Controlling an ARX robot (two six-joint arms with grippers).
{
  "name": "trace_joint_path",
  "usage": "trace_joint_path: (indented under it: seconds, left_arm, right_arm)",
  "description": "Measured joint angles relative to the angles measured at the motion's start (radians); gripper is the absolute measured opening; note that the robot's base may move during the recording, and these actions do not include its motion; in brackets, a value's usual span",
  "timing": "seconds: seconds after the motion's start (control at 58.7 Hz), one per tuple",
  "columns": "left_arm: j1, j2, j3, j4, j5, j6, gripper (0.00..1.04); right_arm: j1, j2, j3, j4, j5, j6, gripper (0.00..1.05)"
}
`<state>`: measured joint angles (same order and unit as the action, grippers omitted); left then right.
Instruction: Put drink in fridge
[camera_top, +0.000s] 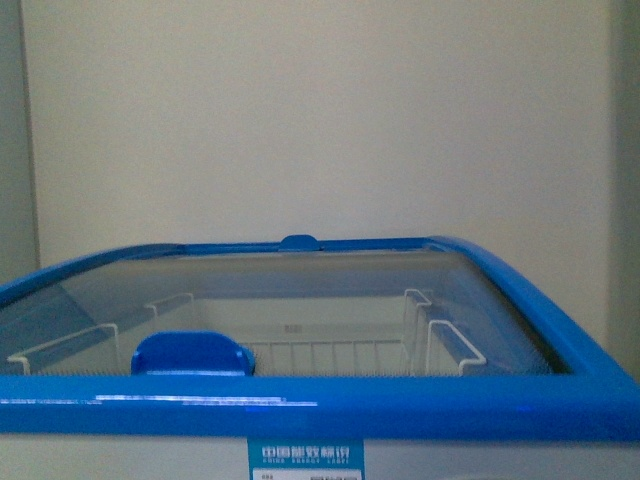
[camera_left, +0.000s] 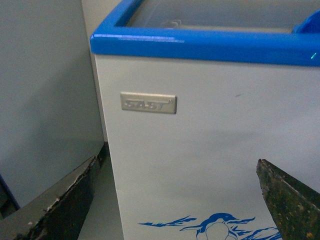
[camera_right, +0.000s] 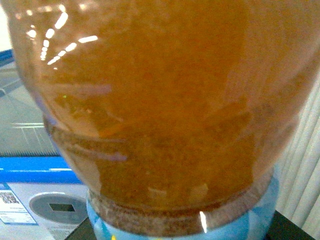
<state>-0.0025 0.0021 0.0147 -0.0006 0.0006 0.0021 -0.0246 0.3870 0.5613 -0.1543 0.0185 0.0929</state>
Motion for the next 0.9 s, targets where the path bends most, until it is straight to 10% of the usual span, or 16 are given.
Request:
trace_joint_path:
  seconds: [0.579,0.903]
  left_arm:
    - [0.039,0.094,0.032,-0.018,0.113,-0.069,0.97]
    - [0.021,1.010,0.451,0.610,0.409,0.204,0.97]
  right_arm:
    - [0.000,0.000,0.001,0.000,0.000,0.000,0.38]
    - [0.000,0.000,0.001,0.000,0.000,0.000,0.38]
